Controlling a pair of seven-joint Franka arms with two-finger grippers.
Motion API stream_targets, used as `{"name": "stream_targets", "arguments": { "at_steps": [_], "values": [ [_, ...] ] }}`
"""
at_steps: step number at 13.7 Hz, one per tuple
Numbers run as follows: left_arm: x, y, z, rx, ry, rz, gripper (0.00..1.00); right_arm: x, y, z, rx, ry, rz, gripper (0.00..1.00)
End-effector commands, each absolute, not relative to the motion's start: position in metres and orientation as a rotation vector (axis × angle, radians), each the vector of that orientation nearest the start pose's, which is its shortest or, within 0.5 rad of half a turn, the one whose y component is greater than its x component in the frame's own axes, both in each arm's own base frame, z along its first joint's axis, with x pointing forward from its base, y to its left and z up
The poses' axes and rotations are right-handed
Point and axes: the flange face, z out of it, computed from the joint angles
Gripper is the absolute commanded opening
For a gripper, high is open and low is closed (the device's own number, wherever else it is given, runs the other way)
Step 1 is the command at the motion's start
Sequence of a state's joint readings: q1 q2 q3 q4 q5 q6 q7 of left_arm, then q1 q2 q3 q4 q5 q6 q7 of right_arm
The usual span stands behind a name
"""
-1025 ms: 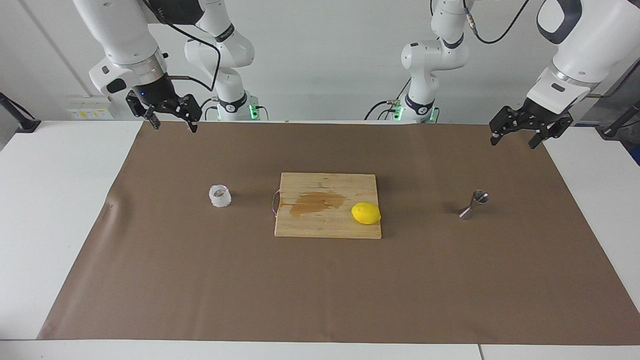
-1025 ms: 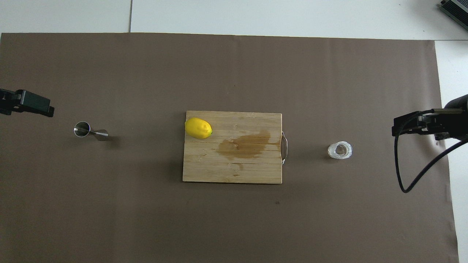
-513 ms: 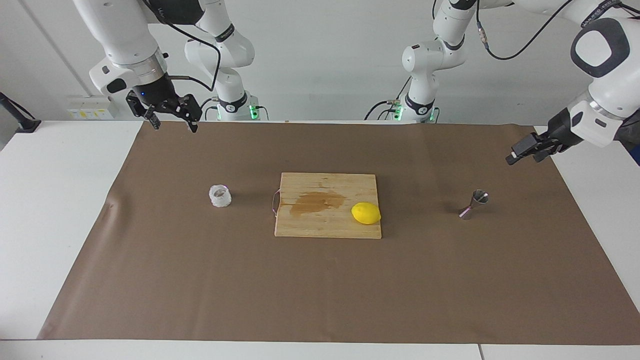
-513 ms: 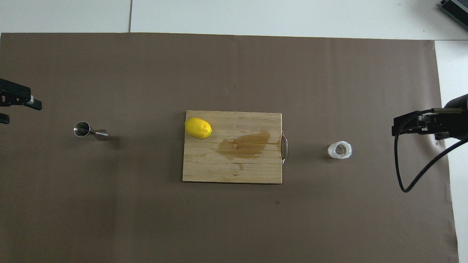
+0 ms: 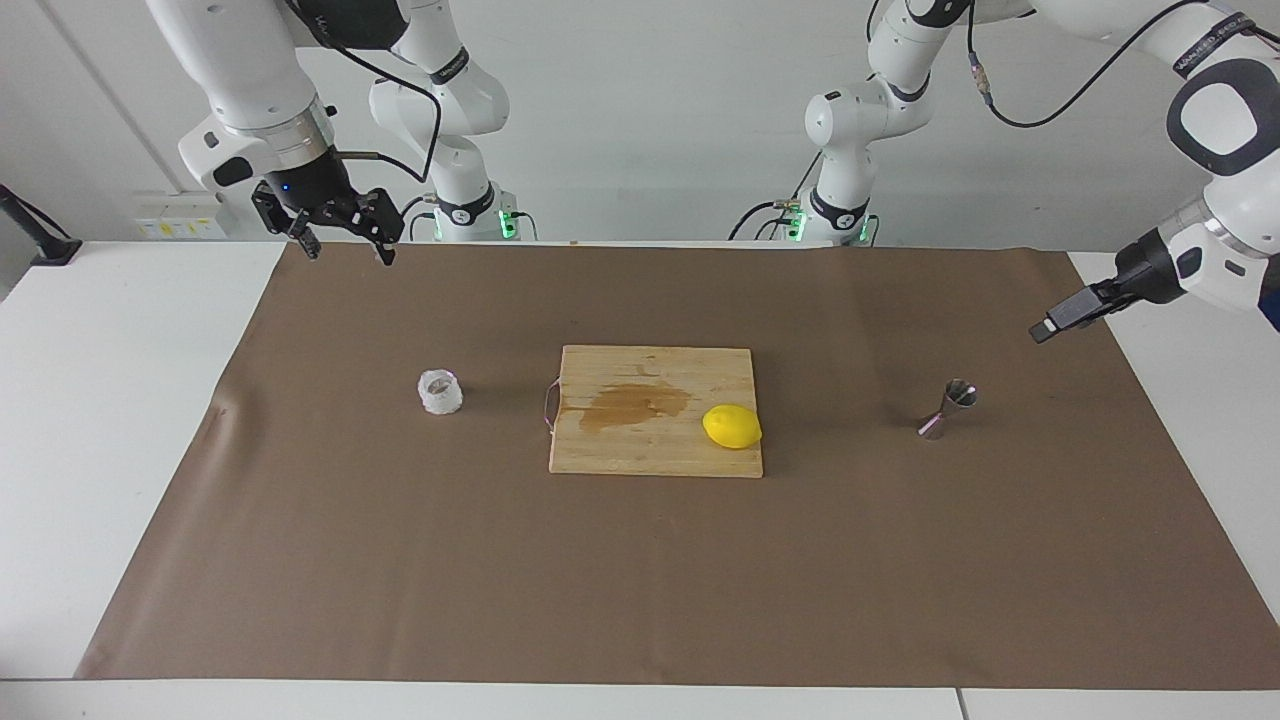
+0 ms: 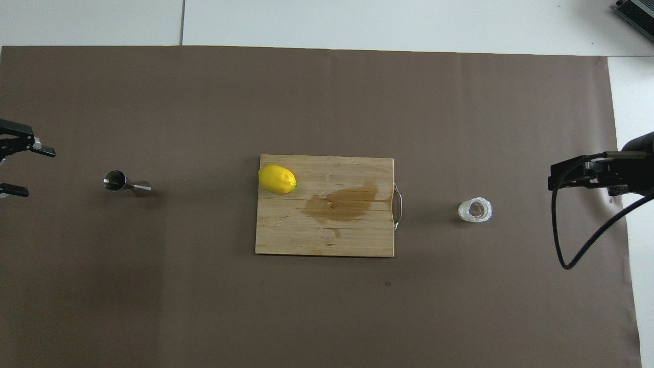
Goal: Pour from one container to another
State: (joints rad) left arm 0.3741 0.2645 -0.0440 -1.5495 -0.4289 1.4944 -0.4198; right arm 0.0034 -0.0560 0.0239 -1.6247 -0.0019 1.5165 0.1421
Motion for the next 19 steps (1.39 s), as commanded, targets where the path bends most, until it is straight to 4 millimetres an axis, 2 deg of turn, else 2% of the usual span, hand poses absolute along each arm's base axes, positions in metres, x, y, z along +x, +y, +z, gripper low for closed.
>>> {"name": "stream_targets", "arguments": {
  "at_steps": [1, 3, 4, 6, 8, 9, 10, 12, 15, 17, 19],
  "values": [
    [0.581, 0.19, 0.45, -3.156, -1.663, 0.765, 1.0, 0.524, -0.004, 0.626, -3.112, 0.243, 0.095, 1.0],
    [0.571, 0.206, 0.419, -3.125, -1.812, 0.887, 1.0, 0.524, -0.006, 0.626, -3.111, 0.25, 0.093, 1.0],
    [0.562, 0.221, 0.4, -3.101, -1.947, 0.967, 1.0, 0.523, -0.005, 0.626, -3.112, 0.245, 0.098, 1.0],
    [0.554, 0.227, 0.372, -3.034, -2.1, 1.096, 1.0, 0.523, -0.004, 0.627, -3.123, 0.237, 0.102, 1.0],
    [0.547, 0.227, 0.352, -2.969, -2.213, 1.175, 1.0, 0.526, 0.002, 0.627, -3.155, 0.212, 0.085, 1.0],
    [0.541, 0.234, 0.342, -2.934, -2.298, 1.229, 1.0, 0.527, 0.011, 0.627, -3.18, 0.178, 0.063, 1.0],
    [0.537, 0.229, 0.327, -2.885, -2.368, 1.317, 1.0, 0.529, 0.012, 0.626, -3.197, 0.172, 0.061, 1.0],
    [0.535, 0.223, 0.311, -2.706, -2.558, 1.392, 1.0, 0.53, 0.013, 0.627, -3.203, 0.167, 0.05, 1.0],
    [0.541, 0.215, 0.299, -2.492, -2.746, 1.406, 1.0, 0.53, 0.013, 0.627, -3.201, 0.179, 0.052, 1.0],
    [0.541, 0.206, 0.293, -2.418, -2.808, 1.476, 1.0, 0.528, 0.013, 0.627, -3.196, 0.18, 0.077, 1.0],
    [0.539, 0.196, 0.279, -2.362, -2.846, 1.547, 1.0, 0.525, 0.011, 0.626, -3.192, 0.177, 0.098, 1.0]
  ]
}}
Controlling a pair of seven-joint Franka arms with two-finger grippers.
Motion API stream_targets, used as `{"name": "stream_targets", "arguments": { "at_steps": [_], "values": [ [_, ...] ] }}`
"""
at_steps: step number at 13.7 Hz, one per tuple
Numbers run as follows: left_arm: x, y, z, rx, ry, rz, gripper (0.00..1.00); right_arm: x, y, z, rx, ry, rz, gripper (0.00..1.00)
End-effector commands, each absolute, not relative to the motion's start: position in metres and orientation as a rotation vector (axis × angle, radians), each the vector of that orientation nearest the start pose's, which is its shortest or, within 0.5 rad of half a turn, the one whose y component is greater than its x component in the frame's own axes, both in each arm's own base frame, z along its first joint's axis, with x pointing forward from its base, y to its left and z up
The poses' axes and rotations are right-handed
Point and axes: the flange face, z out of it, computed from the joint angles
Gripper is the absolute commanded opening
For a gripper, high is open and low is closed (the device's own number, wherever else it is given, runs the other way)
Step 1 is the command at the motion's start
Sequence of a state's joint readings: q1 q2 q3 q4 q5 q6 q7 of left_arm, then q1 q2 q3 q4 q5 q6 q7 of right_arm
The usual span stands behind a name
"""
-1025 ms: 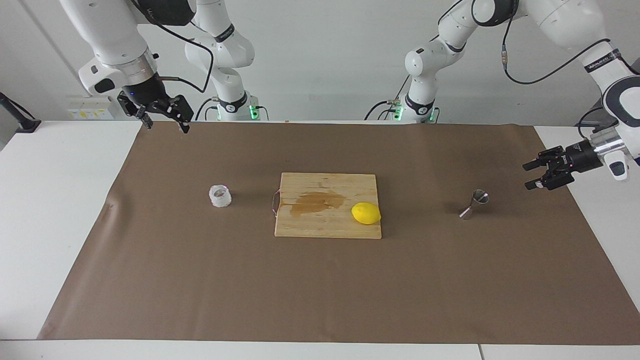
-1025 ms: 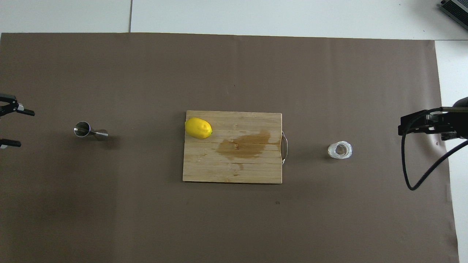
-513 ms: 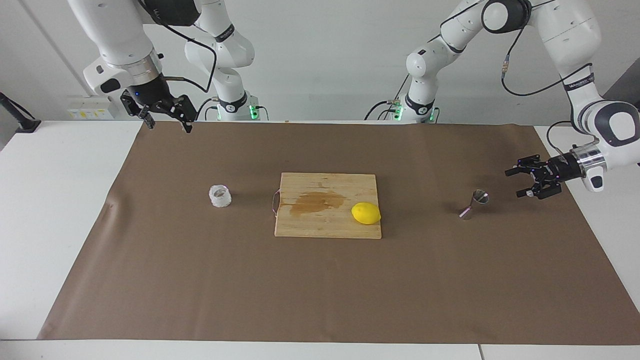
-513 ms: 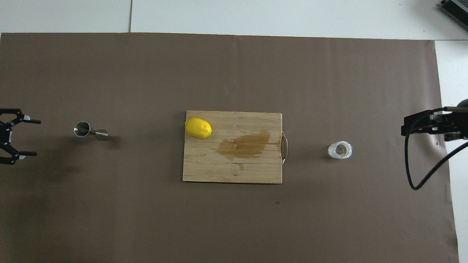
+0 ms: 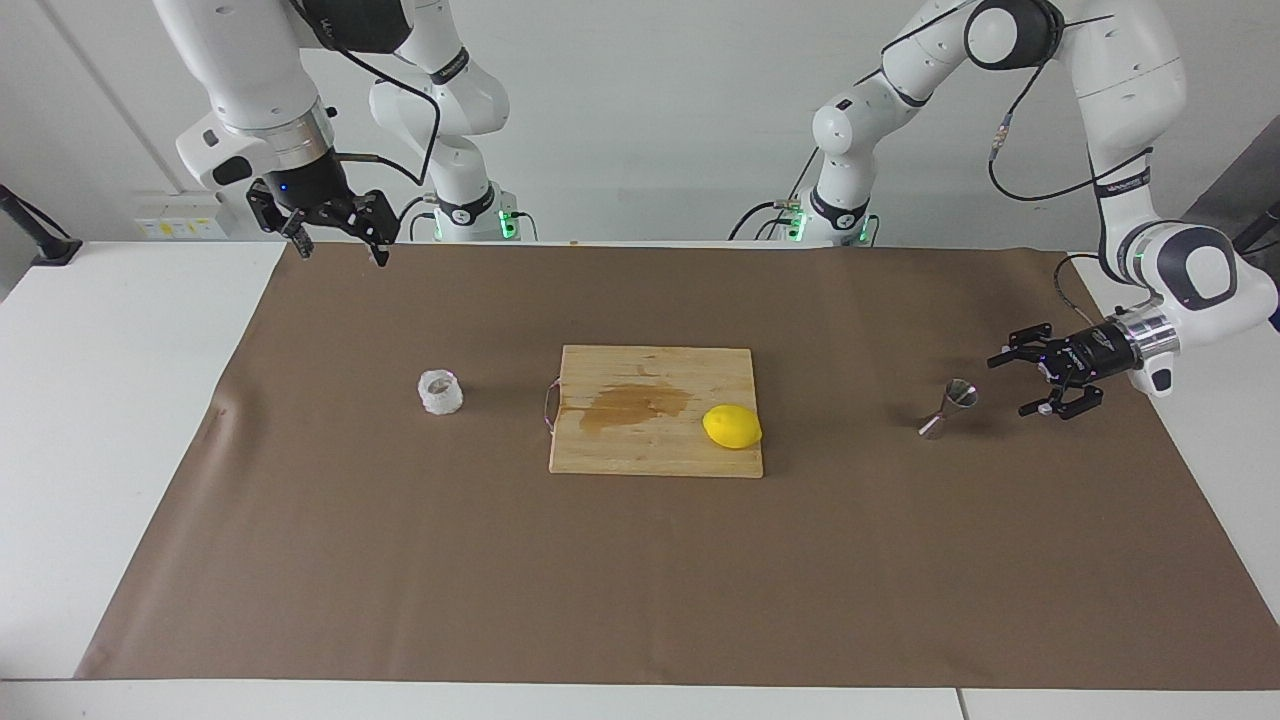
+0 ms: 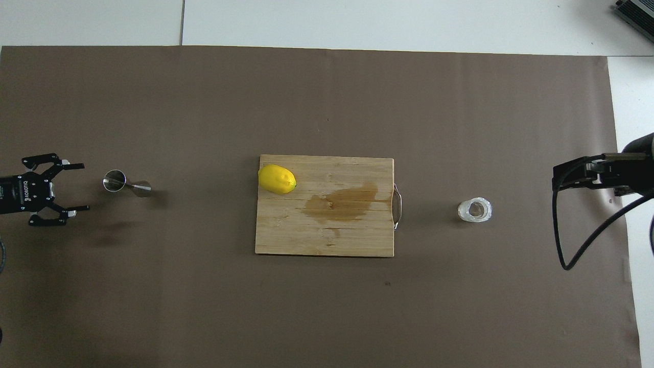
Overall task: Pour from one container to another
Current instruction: 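Reach the open left gripper around the small metal cup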
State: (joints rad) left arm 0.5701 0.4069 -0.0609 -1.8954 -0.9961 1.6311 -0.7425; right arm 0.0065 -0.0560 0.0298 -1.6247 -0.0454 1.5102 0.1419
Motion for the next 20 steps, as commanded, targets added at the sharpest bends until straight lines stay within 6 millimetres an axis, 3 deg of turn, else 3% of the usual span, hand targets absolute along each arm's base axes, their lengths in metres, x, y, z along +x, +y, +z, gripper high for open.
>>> {"name": "stream_targets", "arguments": {
  "at_steps": [1, 7, 11, 20],
  "values": [
    [0.538, 0.193, 0.276, 1.327, 1.612, -0.887, 1.0, 0.525, 0.009, 0.625, -3.185, 0.188, 0.099, 1.0],
    [0.545, 0.163, 0.273, 1.377, 1.563, -0.925, 1.0, 0.524, 0.008, 0.625, -3.183, 0.186, 0.099, 1.0],
    [0.541, 0.159, 0.261, 1.386, 1.534, -0.935, 1.0, 0.524, 0.008, 0.625, -3.183, 0.186, 0.099, 1.0],
    [0.539, 0.15, 0.263, 1.39, 1.431, -0.941, 1.0, 0.524, 0.008, 0.625, -3.183, 0.186, 0.099, 1.0]
  ]
}}
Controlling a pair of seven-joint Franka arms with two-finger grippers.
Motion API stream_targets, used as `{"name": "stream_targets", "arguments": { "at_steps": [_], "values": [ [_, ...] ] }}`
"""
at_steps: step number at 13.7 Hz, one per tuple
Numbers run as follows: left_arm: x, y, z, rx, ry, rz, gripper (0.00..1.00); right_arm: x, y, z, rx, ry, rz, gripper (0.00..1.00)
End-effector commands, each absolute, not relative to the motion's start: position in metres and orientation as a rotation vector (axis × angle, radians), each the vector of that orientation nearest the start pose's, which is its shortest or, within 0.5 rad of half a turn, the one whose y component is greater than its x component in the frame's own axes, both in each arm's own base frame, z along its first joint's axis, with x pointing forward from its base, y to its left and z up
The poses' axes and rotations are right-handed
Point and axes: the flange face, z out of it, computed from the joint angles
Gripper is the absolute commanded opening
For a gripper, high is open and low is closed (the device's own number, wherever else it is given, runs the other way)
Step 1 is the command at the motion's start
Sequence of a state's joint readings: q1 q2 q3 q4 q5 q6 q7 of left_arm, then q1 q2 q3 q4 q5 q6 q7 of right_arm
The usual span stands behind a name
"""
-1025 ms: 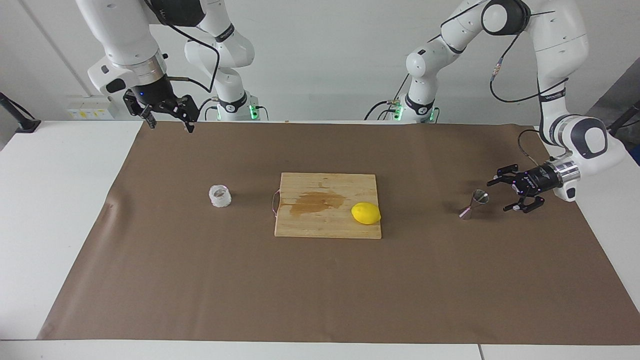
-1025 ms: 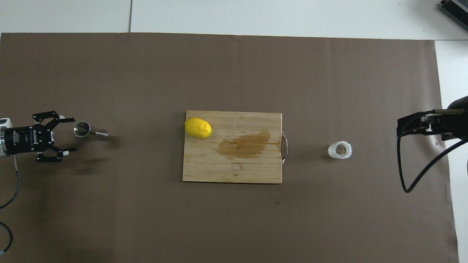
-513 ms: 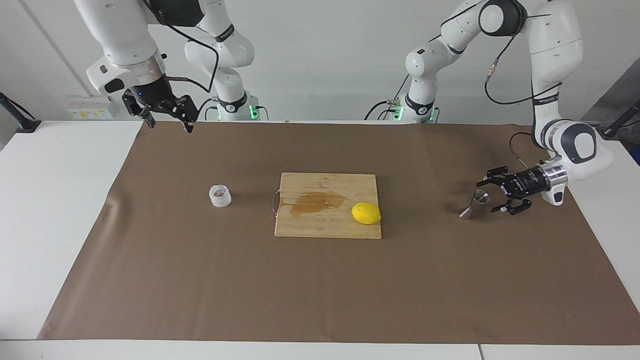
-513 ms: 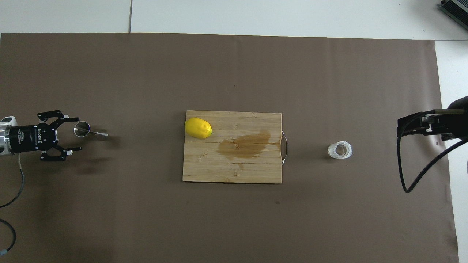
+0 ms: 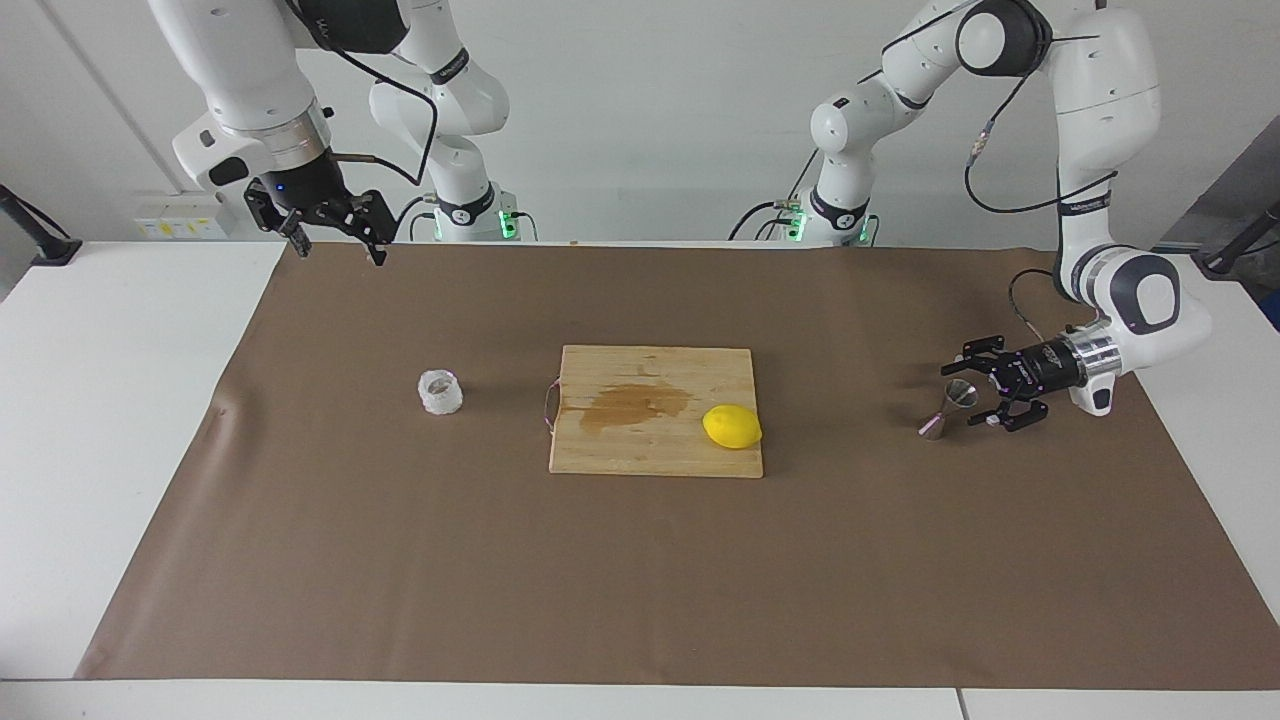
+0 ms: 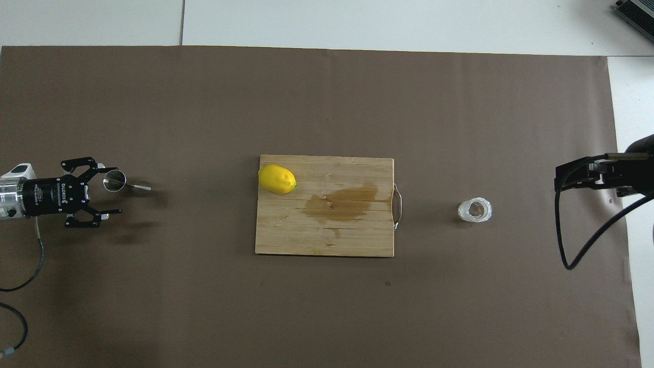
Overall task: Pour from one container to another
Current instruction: 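Reach the open left gripper around the small metal cup, then close the left gripper on the metal cup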
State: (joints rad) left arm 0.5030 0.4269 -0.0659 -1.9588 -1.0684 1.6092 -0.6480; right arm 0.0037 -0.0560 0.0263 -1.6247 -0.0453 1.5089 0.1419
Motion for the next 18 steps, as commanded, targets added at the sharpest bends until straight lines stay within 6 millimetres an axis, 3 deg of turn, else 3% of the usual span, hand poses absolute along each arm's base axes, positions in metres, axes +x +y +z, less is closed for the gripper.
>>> {"name": "stream_targets", "arguments": {
  "at_steps": [1, 18],
  "values": [
    [0.5392, 0.1497, 0.2629, 1.381, 1.428, -0.938, 1.0, 0.5245, 0.008, 0.6252, -3.183, 0.186, 0.099, 1.0],
    [0.5356, 0.1411, 0.2551, 1.29, 1.433, -0.947, 0.98, 0.5245, 0.008, 0.6252, -3.183, 0.186, 0.099, 1.0]
  ]
}}
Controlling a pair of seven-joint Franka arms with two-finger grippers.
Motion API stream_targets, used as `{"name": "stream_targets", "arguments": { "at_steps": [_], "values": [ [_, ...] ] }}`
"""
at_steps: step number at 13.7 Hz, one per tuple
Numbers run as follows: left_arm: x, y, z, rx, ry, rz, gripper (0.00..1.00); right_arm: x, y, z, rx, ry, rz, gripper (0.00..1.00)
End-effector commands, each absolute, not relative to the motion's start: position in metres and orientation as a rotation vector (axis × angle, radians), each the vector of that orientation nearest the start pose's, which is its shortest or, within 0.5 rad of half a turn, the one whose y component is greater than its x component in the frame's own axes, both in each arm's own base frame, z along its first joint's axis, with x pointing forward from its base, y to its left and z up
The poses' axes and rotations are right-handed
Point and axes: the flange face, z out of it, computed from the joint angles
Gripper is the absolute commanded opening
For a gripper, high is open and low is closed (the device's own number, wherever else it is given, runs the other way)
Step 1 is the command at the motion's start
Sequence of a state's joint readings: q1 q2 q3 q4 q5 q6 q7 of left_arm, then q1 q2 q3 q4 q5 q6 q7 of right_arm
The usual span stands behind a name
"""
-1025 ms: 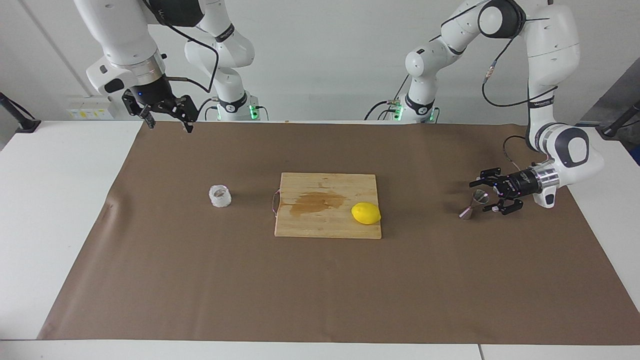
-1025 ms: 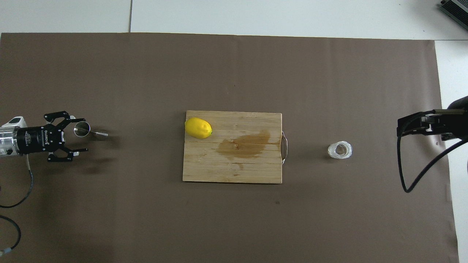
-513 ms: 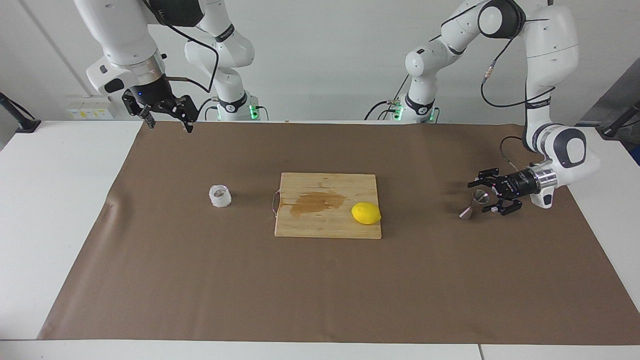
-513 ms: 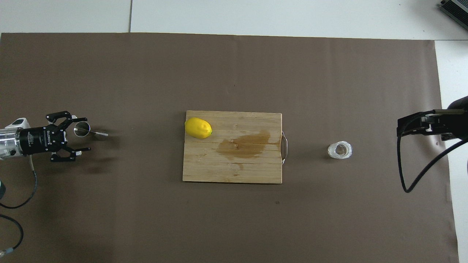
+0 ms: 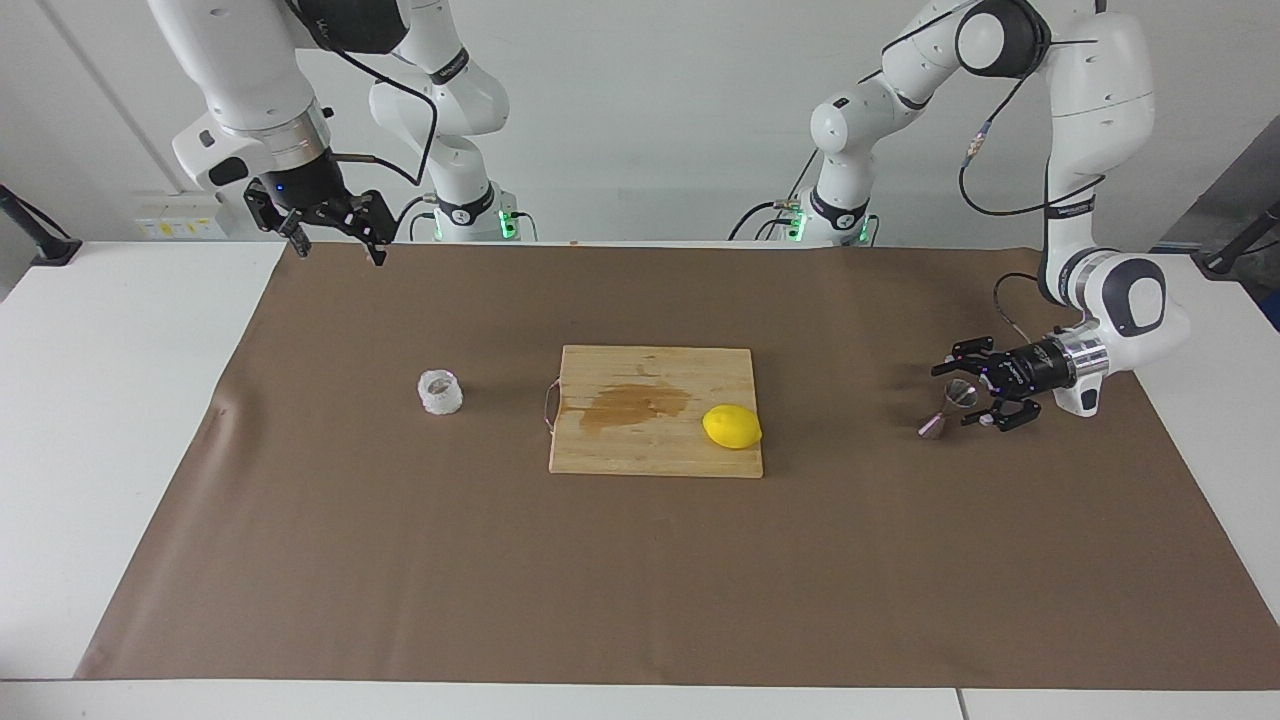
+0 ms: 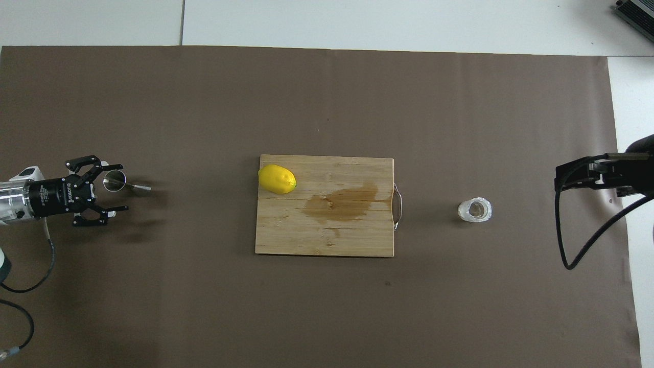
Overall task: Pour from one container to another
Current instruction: 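Close the left gripper on the metal cup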
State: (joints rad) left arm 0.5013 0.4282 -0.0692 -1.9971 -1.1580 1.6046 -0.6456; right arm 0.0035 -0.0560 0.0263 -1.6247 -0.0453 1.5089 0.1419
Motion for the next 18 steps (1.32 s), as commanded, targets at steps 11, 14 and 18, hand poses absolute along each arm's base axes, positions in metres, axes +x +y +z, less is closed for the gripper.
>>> {"name": "stream_targets", "arguments": {
  "at_steps": [11, 14, 18],
  "values": [
    [0.5361, 0.1407, 0.2558, 1.282, 1.429, -0.947, 0.46, 0.5245, 0.008, 0.6252, -3.183, 0.186, 0.099, 1.0],
    [0.5373, 0.1407, 0.2562, 1.268, 1.429, -0.946, 0.26, 0.5245, 0.008, 0.6252, -3.183, 0.186, 0.099, 1.0],
    [0.5383, 0.1405, 0.2561, 1.251, 1.43, -0.952, 0.09, 0.5245, 0.008, 0.6252, -3.183, 0.186, 0.099, 1.0]
  ]
}}
